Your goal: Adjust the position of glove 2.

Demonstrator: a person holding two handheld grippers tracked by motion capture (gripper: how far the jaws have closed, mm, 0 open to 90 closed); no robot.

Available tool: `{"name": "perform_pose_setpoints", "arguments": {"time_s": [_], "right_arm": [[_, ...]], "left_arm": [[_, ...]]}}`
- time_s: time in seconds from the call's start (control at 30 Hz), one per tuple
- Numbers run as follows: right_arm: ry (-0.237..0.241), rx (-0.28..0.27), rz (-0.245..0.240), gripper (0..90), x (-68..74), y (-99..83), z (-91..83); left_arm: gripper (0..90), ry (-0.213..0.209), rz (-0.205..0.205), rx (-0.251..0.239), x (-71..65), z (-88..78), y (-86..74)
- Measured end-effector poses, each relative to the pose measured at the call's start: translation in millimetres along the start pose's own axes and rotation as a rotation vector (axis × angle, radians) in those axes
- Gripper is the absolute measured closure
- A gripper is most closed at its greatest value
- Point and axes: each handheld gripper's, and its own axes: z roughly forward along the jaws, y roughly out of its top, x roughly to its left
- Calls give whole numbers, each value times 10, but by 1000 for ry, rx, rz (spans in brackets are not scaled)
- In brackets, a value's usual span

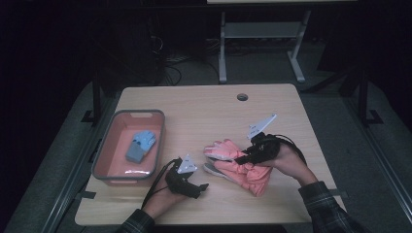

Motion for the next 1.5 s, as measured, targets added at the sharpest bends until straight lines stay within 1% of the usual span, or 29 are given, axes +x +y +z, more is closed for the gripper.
{"name": "perform_pose_setpoints", "arguments": {"time_s": [0.13,0.2,0.3,0.37,0.43,0.5,0.53,0.57,0.63,0.67,0.7,0.73,0.8,0.83,0.87,0.9,0.93,0.97,1.03,1.1,1.13,1.17,1.2,1.23,1.3,1.37,1.4,1.43,1.5], "right_arm": [[-10,30,-22,721,8,7,89],[-10,34,-21,681,10,13,112],[-7,24,-20,586,11,23,114],[-10,8,-6,490,31,34,96],[-39,-7,-13,373,35,44,68],[-48,-13,-12,334,31,50,40],[-55,-23,-3,311,38,55,15],[-49,-58,26,277,50,64,-56],[-52,-67,26,263,50,65,-82],[-59,-78,23,258,48,65,-117],[-61,-94,31,258,51,62,-164],[-65,-113,41,263,47,53,-214],[-60,-139,55,327,28,25,-290],[-61,-150,61,372,18,2,-333],[-66,-164,65,424,4,-25,-374],[-68,-174,76,460,-4,-46,-402],[-81,-180,86,517,-25,-86,-448],[-92,-190,95,569,-49,-127,-482],[-112,-204,120,675,-115,-231,-537],[-129,-205,139,748,-175,-335,-564],[-145,-188,162,821,-247,-469,-558],[-145,-188,162,821,-247,-469,-558],[-148,-177,174,845,-264,-509,-550],[-160,-147,185,894,-302,-614,-518],[-159,-139,188,898,-313,-646,-509],[-168,-109,194,899,-325,-738,-458],[-171,-96,198,899,-328,-763,-442],[-171,-96,198,899,-328,-763,-442],[-181,-75,200,899,-343,-806,-398]], "left_arm": [[125,0,0,0,0,0,0],[125,0,0,0,0,0,0],[125,0,0,0,0,0,0],[125,0,0,0,0,0,0],[125,-1,-3,-2,-2,1,0],[126,-1,-5,-4,-3,2,0],[125,1,-5,-2,-3,1,1],[125,1,-5,2,-5,-1,4],[126,5,-12,20,-10,-10,19],[139,12,-14,33,-13,-25,32],[183,11,-17,35,-23,-44,42],[226,13,-15,32,-28,-61,48],[285,8,-21,19,-39,-98,65],[421,1,-26,9,-45,-119,76],[421,-5,-32,5,-49,-131,85],[478,-25,-29,5,-59,-151,101],[571,-38,-24,7,-74,-160,111],[624,-42,-19,13,-86,-163,119],[794,-67,-16,11,-132,-169,144],[887,-84,-3,1,-165,-168,178],[894,-99,-13,-5,-200,-150,217],[894,-99,-13,-5,-200,-150,217],[894,-104,-6,-3,-223,-128,241],[894,-109,6,2,-246,-91,267],[894,-113,2,7,-258,-65,280],[894,-113,12,20,-280,-12,298],[894,-112,14,28,-297,35,316],[894,-112,14,28,-297,35,316],[894,-110,17,37,-300,76,336]]}}
